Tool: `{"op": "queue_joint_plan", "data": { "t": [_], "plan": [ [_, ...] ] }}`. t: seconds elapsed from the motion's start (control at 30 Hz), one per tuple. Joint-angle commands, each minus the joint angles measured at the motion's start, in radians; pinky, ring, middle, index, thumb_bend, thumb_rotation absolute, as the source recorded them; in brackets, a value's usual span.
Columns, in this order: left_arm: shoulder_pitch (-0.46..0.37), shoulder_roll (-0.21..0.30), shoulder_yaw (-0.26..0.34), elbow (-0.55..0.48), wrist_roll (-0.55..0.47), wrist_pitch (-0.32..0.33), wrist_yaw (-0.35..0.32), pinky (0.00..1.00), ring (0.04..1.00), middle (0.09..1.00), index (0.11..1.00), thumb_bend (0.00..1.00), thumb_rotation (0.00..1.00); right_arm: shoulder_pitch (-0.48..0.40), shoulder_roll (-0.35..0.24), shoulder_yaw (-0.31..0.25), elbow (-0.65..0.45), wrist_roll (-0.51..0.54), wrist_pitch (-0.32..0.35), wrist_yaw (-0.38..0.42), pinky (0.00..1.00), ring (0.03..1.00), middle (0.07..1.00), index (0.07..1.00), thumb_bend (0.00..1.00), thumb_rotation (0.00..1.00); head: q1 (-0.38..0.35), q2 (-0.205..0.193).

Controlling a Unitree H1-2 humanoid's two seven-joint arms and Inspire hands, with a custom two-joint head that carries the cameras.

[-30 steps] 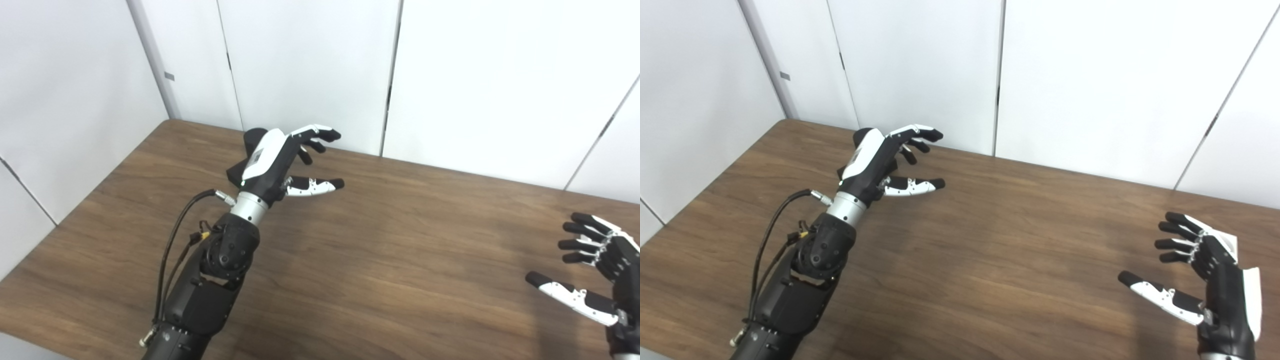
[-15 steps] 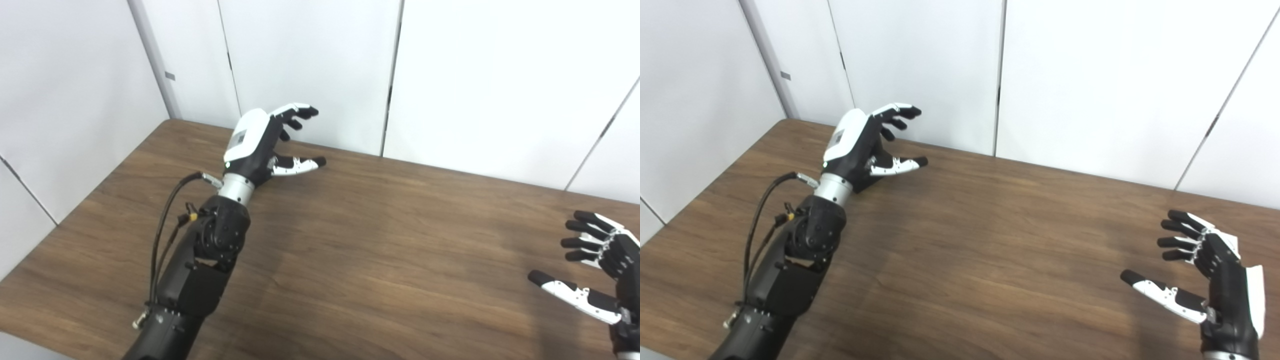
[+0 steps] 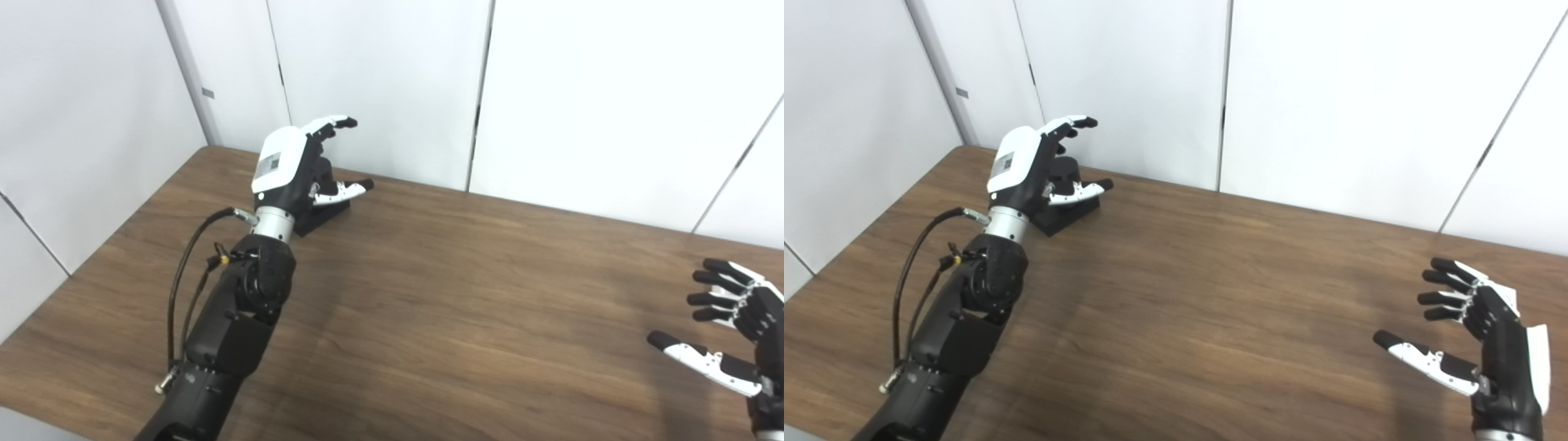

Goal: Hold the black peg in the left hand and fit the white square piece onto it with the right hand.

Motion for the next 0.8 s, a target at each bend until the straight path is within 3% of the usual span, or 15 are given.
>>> {"op": "queue_joint_plan", "data": {
  "t": [0.0, 0.1, 0.2, 0.33, 0.57, 0.77],
  "plan": [
    [-0.07, 0.04, 0.022, -0.002, 0.017, 0.01, 0.043, 0.67, 0.796, 0.818, 0.774, 0.82, 0.22, -0.029, -0.012, -0.01, -0.03, 0.003, -0.023, -0.003, 0.48, 0.576, 0.679, 0.709, 0.58, 0.0, 0.001, 0.001],
    [-0.087, 0.06, 0.03, 0.01, 0.024, 0.037, 0.043, 0.54, 0.708, 0.816, 0.773, 0.88, 0.21, -0.03, -0.014, -0.013, -0.025, 0.005, -0.029, -0.003, 0.49, 0.581, 0.678, 0.705, 0.58, 0.0, 0.001, 0.001],
    [-0.102, 0.084, 0.031, 0.021, 0.039, 0.071, 0.038, 0.66, 0.815, 0.831, 0.785, 0.89, 0.21, -0.032, -0.014, -0.013, -0.028, 0.002, -0.029, -0.003, 0.48, 0.574, 0.678, 0.708, 0.57, 0.0, 0.0, -0.001],
    [-0.12, 0.119, 0.028, 0.079, 0.047, 0.09, 0.045, 0.68, 0.843, 0.849, 0.787, 0.89, 0.26, -0.035, -0.015, -0.015, -0.023, 0.004, -0.033, -0.004, 0.48, 0.578, 0.679, 0.709, 0.57, 0.0, 0.0, -0.001],
    [-0.141, 0.13, 0.036, 0.179, 0.019, 0.118, 0.068, 0.65, 0.867, 0.877, 0.789, 0.95, 0.33, -0.032, -0.011, -0.013, -0.041, -0.009, -0.016, -0.004, 0.48, 0.578, 0.683, 0.712, 0.56, 0.0, -0.007, 0.002],
    [-0.161, 0.092, 0.068, 0.096, -0.093, 0.264, -0.05, 0.72, 0.903, 0.911, 0.813, 0.99, 0.39, -0.029, -0.006, -0.019, -0.059, -0.009, 0.004, -0.007, 0.47, 0.562, 0.675, 0.704, 0.55, 0.0, -0.002, 0.005]
  ]
}}
